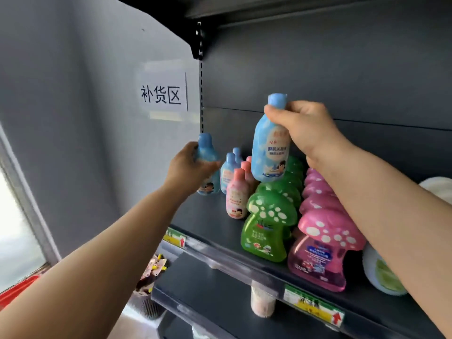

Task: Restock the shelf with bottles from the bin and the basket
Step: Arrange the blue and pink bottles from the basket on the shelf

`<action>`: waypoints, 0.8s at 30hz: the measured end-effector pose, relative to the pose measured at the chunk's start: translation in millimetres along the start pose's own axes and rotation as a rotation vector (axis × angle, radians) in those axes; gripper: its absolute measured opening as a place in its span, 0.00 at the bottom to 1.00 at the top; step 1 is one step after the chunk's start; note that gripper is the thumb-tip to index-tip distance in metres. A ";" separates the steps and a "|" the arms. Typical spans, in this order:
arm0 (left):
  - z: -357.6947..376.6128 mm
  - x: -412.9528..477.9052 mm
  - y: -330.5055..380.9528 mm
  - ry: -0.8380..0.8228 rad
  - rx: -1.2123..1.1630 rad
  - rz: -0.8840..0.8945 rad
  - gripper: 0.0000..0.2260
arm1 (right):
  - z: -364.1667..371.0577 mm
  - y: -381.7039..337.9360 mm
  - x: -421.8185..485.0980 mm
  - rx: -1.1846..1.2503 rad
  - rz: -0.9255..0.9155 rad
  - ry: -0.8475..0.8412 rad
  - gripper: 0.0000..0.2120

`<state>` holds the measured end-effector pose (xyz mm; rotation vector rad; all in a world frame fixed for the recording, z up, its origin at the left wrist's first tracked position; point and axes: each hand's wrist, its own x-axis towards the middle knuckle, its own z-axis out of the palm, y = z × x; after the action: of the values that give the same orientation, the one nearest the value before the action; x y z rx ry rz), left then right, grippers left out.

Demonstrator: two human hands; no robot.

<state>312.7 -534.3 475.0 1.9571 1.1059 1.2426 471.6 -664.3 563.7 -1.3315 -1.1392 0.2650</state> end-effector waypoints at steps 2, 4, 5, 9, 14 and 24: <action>8.4 17.6 -20.3 -0.037 0.020 0.006 0.23 | 17.4 2.8 13.4 -0.018 0.005 -0.006 0.07; 19.1 37.9 -41.4 -0.082 0.036 0.003 0.24 | 34.4 5.7 26.5 -0.028 0.010 0.021 0.06; 24.9 47.2 -50.1 -0.112 0.044 -0.002 0.23 | 42.3 7.1 32.8 -0.032 0.010 0.041 0.05; 51.2 70.5 -79.0 -0.272 0.120 0.036 0.17 | 66.9 17.3 51.9 -0.101 0.041 0.091 0.05; 76.8 86.3 -108.4 -0.355 0.050 0.107 0.19 | 94.1 38.5 68.4 -0.179 0.092 0.174 0.11; 72.4 109.8 -166.7 -0.840 -0.089 0.128 0.28 | 121.0 55.7 72.7 -0.340 0.089 0.215 0.13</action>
<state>346.9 -358.2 361.4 2.1669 0.4884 0.3998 437.9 -519.9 531.3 -1.6697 -0.9713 -0.0115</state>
